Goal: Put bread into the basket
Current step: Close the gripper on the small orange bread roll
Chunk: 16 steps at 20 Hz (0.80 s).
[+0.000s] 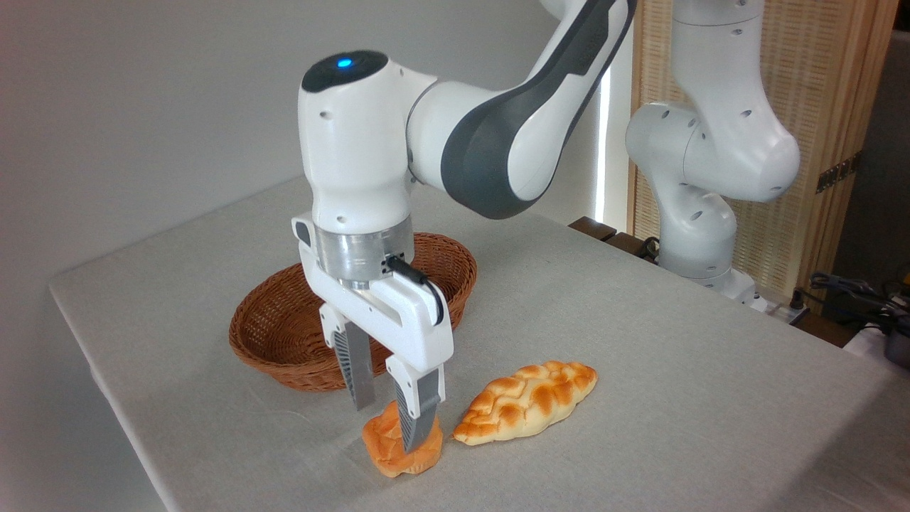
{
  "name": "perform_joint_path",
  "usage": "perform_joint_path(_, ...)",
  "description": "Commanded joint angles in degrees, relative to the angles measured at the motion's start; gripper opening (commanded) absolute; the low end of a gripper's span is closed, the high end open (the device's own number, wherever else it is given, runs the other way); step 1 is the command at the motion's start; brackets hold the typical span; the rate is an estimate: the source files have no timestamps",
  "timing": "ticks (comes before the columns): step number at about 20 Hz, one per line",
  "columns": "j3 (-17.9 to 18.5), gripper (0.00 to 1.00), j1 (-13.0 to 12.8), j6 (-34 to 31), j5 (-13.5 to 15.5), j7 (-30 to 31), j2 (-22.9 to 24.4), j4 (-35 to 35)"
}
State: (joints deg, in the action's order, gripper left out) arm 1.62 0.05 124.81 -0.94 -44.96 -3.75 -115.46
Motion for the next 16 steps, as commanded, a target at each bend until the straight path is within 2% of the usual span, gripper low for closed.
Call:
perform_joint_path(1, -0.66, 1.00, 0.48, 1.05, -4.68, -0.48, -0.12, -1.96)
perform_joint_path(3, -0.66, 1.00, 0.47, 1.14, -4.68, -0.40, -0.64, -2.23)
perform_joint_path(4, -0.66, 0.97, 0.47, 1.14, -4.68, -0.40, -0.73, -2.40)
perform_joint_path(7, -0.74, 0.62, 0.48, 1.14, -4.68, -0.31, -0.73, -2.40)
perform_joint_path(9, -0.74, 0.46, 0.47, 1.14, -4.68, -0.31, -0.73, -2.49)
perform_joint_path(16, -0.74, 0.45, 0.56, 1.14, -4.68, -0.40, -0.73, -2.40)
